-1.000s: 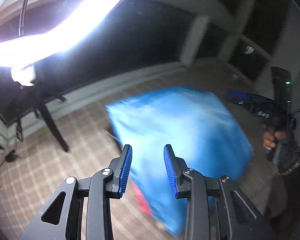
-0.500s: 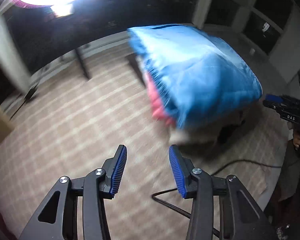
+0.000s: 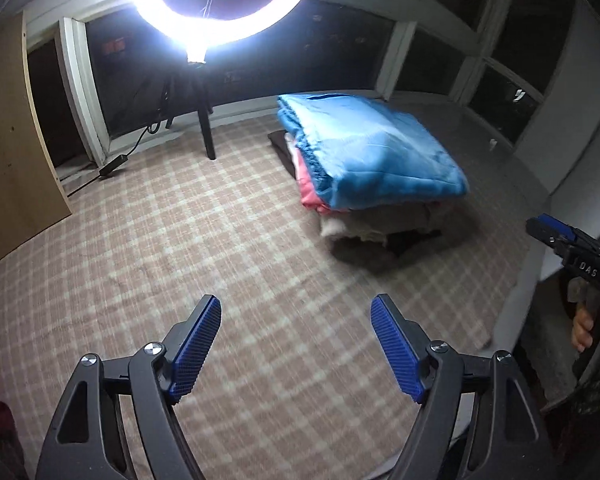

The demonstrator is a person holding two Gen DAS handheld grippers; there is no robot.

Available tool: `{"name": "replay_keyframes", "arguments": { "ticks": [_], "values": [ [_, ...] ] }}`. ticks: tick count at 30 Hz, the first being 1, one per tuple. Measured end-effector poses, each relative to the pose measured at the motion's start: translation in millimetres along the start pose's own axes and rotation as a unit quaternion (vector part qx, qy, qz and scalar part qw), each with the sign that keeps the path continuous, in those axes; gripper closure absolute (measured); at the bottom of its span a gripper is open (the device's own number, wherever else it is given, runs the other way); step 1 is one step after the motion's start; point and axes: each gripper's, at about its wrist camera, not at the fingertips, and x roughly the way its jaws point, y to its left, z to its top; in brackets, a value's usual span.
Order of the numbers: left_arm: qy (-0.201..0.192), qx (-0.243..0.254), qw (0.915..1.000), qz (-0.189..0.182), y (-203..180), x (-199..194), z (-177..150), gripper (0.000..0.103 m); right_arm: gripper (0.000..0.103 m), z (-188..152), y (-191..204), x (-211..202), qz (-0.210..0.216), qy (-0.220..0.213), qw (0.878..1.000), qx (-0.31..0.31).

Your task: Fold clothes

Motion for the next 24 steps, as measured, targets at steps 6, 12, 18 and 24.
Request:
{"name": "replay_keyframes", "arguments": {
  "ticks": [6,12,18,24],
  "values": [
    [-0.032,0.012,0.9994,-0.009,7,-43,-27,0.026,0.035,-23,56,-35,-0.012,0.006,1.0,0.005],
    [-0.037,0.011,0.9991,-0.017,19,-69,-51,0.026,0.035,-51,99,-69,-0.044,-0.006,0.999,-0.007],
    [-0.022,0.017,0.9993,-0.024,24,-81,-71,0.026,0.035,-73,124,-95,-0.056,-0.018,0.998,-0.01],
    [-0.021,0.015,0.999,-0.035,30,-92,-85,0.026,0.035,-87,136,-109,-0.072,-0.025,0.997,-0.014]
  ]
}}
